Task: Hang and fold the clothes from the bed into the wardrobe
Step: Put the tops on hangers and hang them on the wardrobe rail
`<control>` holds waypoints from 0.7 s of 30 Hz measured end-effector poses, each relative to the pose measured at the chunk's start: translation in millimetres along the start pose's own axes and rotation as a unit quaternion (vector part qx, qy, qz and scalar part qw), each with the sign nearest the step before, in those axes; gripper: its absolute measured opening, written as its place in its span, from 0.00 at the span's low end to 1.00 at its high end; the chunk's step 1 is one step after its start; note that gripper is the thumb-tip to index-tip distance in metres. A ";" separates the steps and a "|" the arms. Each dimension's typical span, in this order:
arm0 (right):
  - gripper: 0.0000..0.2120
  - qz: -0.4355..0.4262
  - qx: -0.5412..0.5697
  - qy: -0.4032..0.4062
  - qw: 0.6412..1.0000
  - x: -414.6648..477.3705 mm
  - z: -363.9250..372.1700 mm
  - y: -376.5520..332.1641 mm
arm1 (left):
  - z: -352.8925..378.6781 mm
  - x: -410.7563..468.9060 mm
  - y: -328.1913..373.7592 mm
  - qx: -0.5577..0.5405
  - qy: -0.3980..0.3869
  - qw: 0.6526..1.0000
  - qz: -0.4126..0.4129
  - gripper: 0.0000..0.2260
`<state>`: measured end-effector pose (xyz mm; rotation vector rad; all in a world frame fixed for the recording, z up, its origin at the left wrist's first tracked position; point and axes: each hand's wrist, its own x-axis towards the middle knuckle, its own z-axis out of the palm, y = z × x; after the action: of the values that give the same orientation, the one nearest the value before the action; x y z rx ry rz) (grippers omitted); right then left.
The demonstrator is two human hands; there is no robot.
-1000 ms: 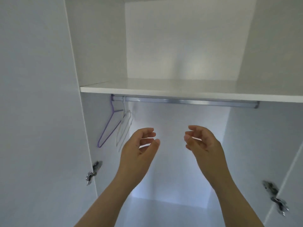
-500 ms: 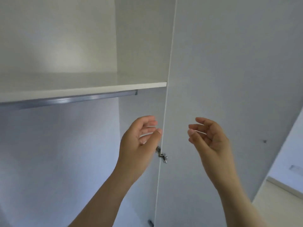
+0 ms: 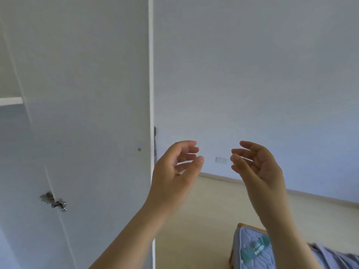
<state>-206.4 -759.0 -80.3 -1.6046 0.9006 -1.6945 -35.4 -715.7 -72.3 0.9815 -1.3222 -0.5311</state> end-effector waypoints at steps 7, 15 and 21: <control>0.12 0.002 -0.036 0.077 0.996 27.7 -61.1 23.3 | 80.7 33.5 -19.5 -0.043 -0.078 0.996 -0.002 0.11; 0.12 0.005 -0.069 0.127 0.989 66.4 -67.1 57.7 | 120.1 88.9 -57.9 -0.074 -0.119 0.990 0.006 0.10; 0.12 0.007 -0.086 0.163 0.983 103.0 -81.3 88.4 | 153.9 132.7 -89.1 -0.105 -0.138 0.985 -0.006 0.09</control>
<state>-294.7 -889.2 -96.6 -1.4462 1.2453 -1.9497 -136.4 -913.1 -80.6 0.7598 -1.4707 -0.8204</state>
